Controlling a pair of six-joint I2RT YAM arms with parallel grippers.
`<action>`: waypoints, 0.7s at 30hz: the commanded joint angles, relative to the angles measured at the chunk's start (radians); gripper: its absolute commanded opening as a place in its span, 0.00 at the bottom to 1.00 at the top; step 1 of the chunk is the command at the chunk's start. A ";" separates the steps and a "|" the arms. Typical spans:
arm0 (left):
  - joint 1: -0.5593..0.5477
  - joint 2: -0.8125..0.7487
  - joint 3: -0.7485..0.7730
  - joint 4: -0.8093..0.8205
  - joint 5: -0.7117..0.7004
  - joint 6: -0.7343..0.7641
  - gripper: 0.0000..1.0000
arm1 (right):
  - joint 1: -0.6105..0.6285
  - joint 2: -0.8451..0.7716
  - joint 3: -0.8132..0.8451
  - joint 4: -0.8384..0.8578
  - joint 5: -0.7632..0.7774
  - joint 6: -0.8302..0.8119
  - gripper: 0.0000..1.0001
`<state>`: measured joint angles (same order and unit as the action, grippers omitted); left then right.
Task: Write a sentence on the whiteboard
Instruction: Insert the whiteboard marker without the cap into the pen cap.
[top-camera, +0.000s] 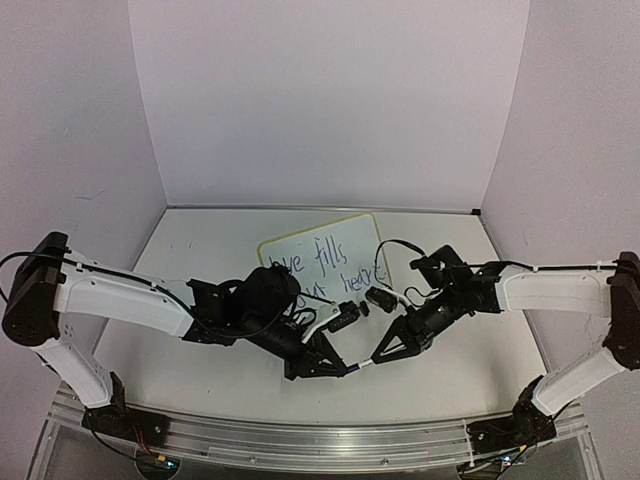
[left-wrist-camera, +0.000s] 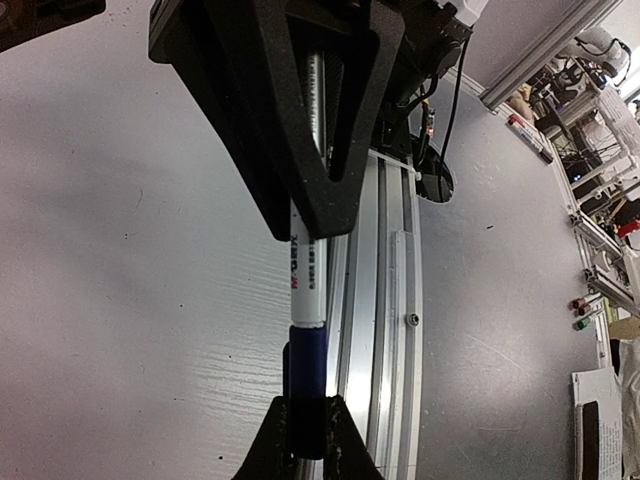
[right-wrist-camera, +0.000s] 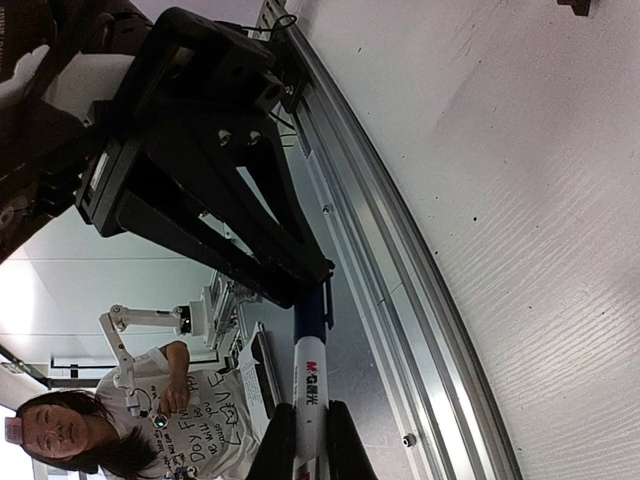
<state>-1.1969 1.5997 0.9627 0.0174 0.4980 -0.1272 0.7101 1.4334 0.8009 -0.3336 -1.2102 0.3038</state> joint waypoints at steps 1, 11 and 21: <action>-0.006 0.001 0.099 0.212 -0.015 0.009 0.00 | 0.039 0.019 0.046 0.048 0.006 -0.020 0.00; -0.006 0.027 0.134 0.288 -0.002 0.004 0.00 | 0.054 0.022 0.047 0.060 0.012 -0.016 0.00; -0.005 0.045 0.150 0.283 0.004 0.007 0.00 | 0.063 0.019 0.041 0.074 0.078 -0.004 0.00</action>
<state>-1.1969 1.6459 0.9821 0.0177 0.5144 -0.1287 0.7242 1.4467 0.8078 -0.3607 -1.1702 0.3042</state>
